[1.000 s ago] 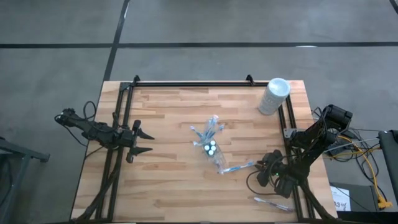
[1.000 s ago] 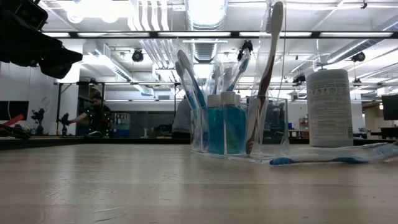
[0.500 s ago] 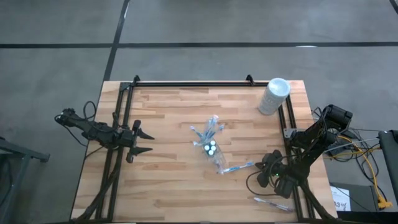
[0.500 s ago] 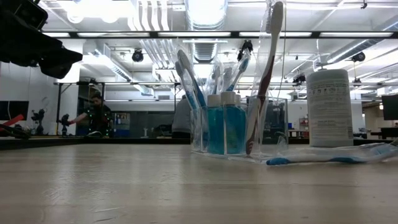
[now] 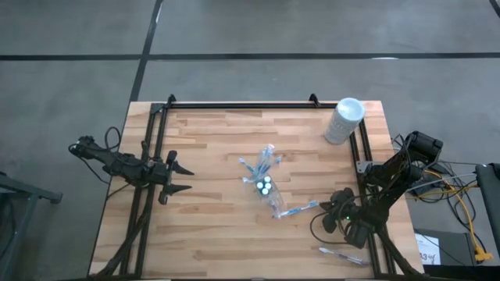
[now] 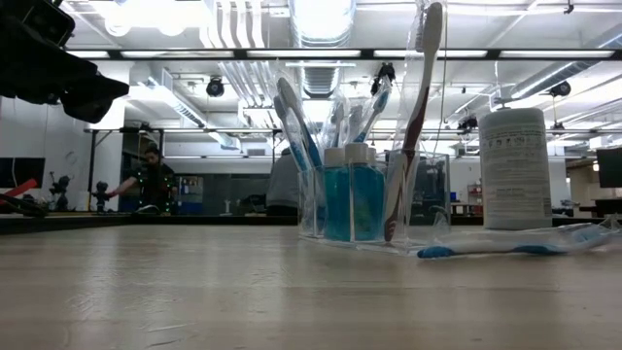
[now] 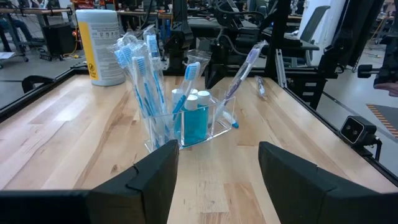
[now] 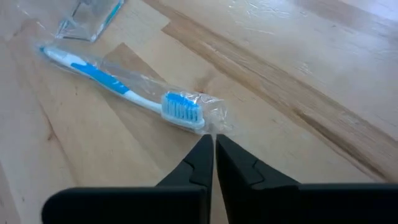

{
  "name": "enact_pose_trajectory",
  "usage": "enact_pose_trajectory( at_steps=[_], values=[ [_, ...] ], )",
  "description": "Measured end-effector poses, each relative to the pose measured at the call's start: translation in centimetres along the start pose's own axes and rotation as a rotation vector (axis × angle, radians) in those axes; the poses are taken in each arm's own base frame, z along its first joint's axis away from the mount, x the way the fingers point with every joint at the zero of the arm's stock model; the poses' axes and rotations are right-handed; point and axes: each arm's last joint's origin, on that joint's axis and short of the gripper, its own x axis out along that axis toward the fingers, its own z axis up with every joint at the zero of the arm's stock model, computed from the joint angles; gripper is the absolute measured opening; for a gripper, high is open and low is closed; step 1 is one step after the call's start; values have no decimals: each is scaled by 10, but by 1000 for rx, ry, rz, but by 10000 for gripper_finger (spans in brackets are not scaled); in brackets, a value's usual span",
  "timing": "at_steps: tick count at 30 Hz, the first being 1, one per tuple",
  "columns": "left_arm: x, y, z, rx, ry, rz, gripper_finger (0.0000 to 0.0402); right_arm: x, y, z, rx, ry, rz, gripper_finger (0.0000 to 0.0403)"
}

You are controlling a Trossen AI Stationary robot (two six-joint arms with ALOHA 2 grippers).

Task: Pick & Place toothbrushing station
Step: Put the blue toothbrush into the left section of the transparent organizer

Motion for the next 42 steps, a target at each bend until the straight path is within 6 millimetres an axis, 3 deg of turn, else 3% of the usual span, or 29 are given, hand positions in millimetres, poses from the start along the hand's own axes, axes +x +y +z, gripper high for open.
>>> enact_pose_trajectory(
  at_steps=[13, 20, 29, 42],
  values=[
    [0, 0, 0, 0, 0, 0, 227, -1, 3, 1, 30, -37, 25, 125],
    [0, 0, 0, 0, 0, 0, 227, 4, -1, 4, 52, -70, 11, 157],
    [0, 0, 0, 0, 0, 0, 227, 9, -4, 7, 62, -86, -11, 148],
    [0, 0, 0, 0, 0, 0, 227, 9, -1, 6, 40, -75, 12, 92]
  ],
)
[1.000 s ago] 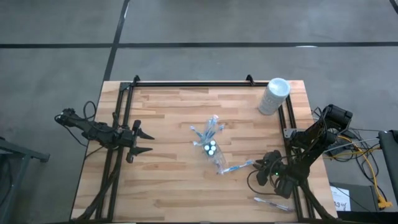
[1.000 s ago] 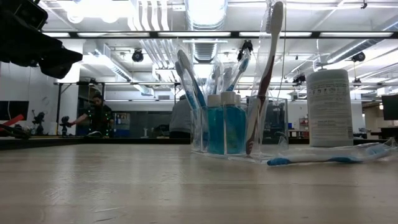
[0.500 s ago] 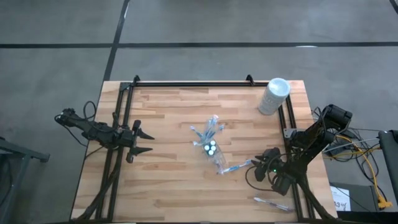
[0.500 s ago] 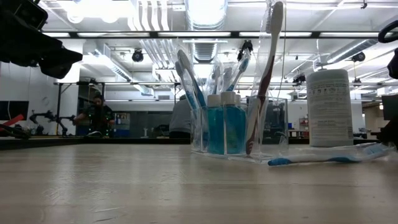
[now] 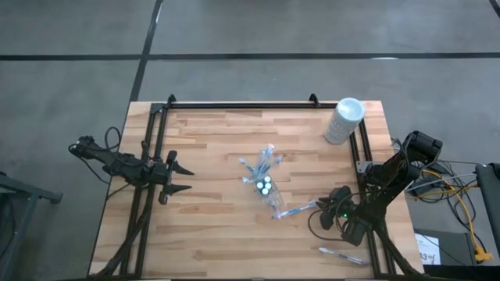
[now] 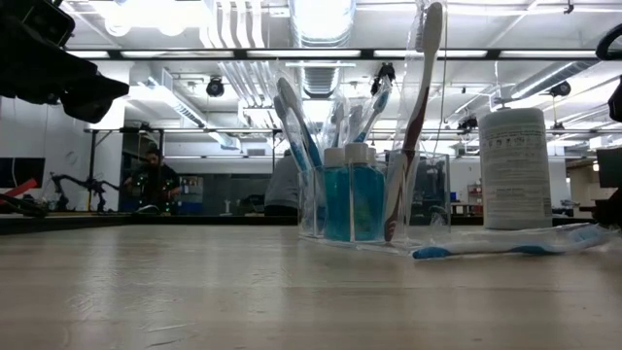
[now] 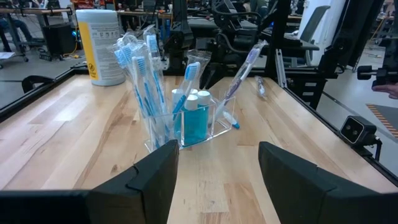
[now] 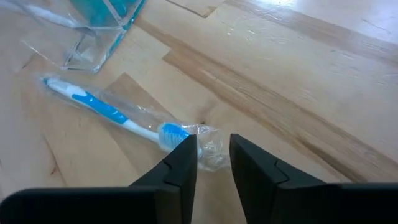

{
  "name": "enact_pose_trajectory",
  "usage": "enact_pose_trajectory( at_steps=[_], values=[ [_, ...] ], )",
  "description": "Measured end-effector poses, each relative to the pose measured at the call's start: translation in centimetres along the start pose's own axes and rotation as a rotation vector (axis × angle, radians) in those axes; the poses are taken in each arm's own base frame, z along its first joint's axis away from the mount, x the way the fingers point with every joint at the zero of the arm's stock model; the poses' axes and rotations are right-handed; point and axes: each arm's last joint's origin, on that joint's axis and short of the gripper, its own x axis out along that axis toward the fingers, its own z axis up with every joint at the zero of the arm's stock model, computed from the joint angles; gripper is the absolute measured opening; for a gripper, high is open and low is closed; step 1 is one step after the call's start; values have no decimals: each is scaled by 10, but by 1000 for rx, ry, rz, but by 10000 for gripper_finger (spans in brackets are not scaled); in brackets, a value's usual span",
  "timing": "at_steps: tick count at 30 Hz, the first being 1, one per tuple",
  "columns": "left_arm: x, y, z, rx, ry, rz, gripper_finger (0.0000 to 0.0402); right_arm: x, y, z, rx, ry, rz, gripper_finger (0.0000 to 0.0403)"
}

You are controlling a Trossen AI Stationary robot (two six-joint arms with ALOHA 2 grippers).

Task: Pick & Place toothbrushing station
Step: Put the blue toothbrush into the left section of the transparent organizer

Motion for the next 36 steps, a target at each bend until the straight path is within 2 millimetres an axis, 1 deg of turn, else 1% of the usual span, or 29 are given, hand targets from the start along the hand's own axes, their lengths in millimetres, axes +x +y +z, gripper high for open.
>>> enact_pose_trajectory(
  at_steps=[10, 18, 31, 36],
  values=[
    [0, 0, 0, 0, 0, 0, 227, 1, -1, 0, -19, 4, -2, 56],
    [0, 0, 0, 0, 0, 0, 227, 1, -1, 0, -35, 18, -7, 12],
    [0, 0, 0, 0, 0, 0, 227, 0, 0, 0, -57, 22, -12, 8],
    [0, 0, 0, 0, 0, 0, 227, -11, 8, 12, -106, 16, -61, 8]
  ],
)
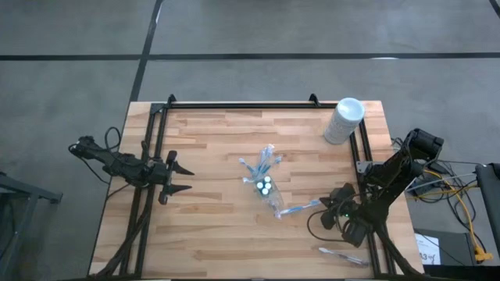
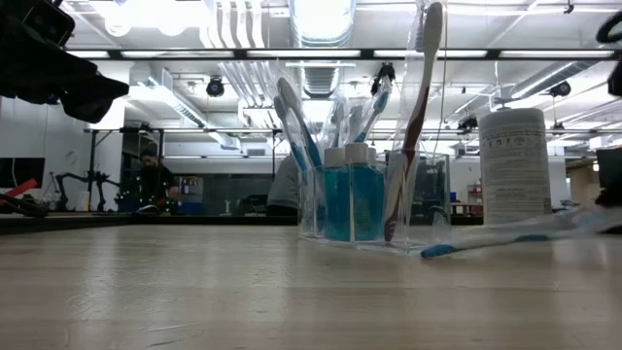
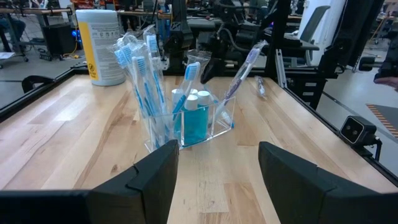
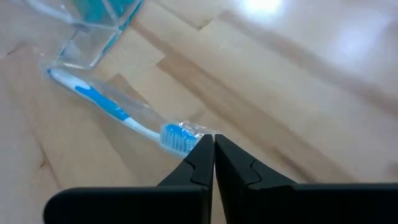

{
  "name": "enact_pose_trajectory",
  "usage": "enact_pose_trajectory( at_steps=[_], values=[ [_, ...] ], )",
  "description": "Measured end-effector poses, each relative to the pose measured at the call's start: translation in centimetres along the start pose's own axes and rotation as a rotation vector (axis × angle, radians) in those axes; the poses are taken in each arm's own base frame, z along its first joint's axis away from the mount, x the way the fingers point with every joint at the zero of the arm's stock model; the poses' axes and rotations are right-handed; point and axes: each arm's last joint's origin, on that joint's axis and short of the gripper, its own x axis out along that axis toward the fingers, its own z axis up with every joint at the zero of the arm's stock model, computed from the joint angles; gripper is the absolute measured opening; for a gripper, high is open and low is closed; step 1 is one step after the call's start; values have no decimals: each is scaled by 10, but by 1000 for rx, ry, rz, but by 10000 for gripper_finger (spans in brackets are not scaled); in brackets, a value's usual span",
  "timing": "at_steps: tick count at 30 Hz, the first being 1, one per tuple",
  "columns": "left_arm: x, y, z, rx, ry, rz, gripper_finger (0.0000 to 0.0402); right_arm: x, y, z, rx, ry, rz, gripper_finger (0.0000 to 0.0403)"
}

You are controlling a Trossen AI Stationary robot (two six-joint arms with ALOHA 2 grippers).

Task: Pick & Place toothbrushing station
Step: Put the blue toothbrush into the left section of the transparent organizer

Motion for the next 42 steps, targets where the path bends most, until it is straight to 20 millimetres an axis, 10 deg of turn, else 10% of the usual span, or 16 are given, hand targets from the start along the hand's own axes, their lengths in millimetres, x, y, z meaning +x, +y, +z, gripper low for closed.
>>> enact_pose_trajectory(
  at_steps=[24, 42],
  values=[
    [0, 0, 0, 0, 0, 0, 227, -100, -9, 135, 33, 122, -44, 8],
    [0, 0, 0, 0, 0, 0, 227, -119, 22, 237, -120, 124, -38, 8]
  ],
)
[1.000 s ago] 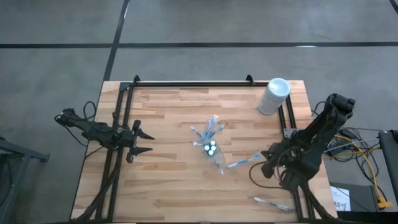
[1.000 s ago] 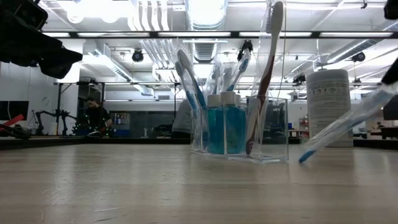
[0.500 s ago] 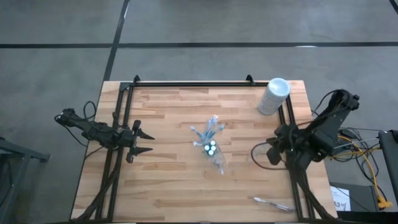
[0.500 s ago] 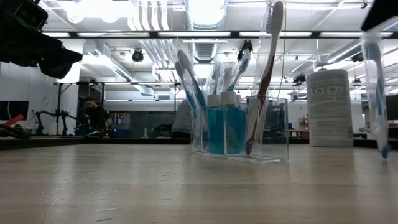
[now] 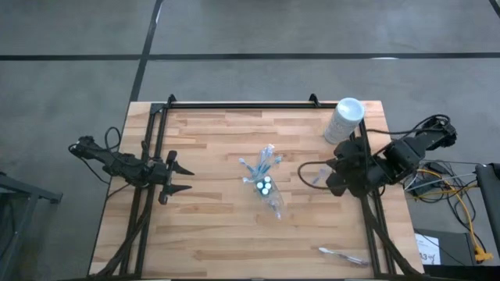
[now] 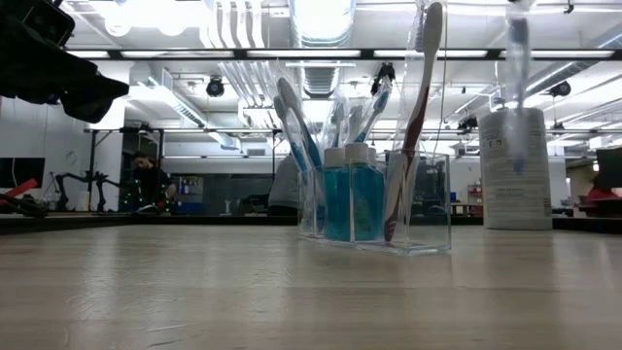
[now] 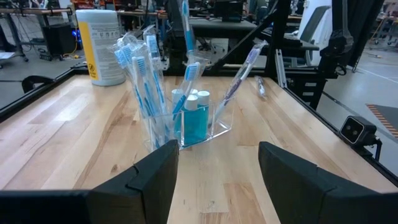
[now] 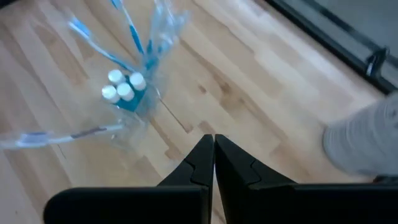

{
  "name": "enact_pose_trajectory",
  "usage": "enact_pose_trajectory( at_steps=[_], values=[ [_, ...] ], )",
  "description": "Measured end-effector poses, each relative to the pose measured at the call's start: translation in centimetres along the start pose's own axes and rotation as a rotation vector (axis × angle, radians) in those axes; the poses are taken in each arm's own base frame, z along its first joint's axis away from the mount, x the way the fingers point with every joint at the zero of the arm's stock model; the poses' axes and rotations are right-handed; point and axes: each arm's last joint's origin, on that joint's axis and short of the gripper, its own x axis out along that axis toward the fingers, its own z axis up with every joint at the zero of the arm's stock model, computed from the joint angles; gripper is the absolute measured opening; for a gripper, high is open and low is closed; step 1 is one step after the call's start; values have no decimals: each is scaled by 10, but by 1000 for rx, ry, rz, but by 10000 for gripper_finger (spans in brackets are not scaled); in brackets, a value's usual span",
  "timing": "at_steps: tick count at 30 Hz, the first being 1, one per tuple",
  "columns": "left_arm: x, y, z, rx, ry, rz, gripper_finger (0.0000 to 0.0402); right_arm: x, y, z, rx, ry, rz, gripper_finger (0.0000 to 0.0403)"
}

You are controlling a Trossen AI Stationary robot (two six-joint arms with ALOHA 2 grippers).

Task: Pick & Place toothbrushing station
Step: Put the blue toothbrush into the left section of the transparent organizer

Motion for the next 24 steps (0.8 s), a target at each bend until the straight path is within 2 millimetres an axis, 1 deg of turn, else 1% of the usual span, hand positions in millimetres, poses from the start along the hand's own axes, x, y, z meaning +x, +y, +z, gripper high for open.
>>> enact_pose_trajectory(
  at_steps=[6, 11, 18, 24],
  values=[
    [0, 0, 0, 0, 0, 0, 227, -11, 9, 28, -62, -38, 24, 8],
    [0, 0, 0, 0, 0, 0, 227, -18, 15, 47, -115, -68, 38, 8],
    [0, 0, 0, 0, -1, 0, 227, -17, 26, 69, -187, -109, 44, 8],
    [0, 0, 0, 0, 0, 0, 227, -11, 34, 85, -219, -177, 73, 8]
  ],
)
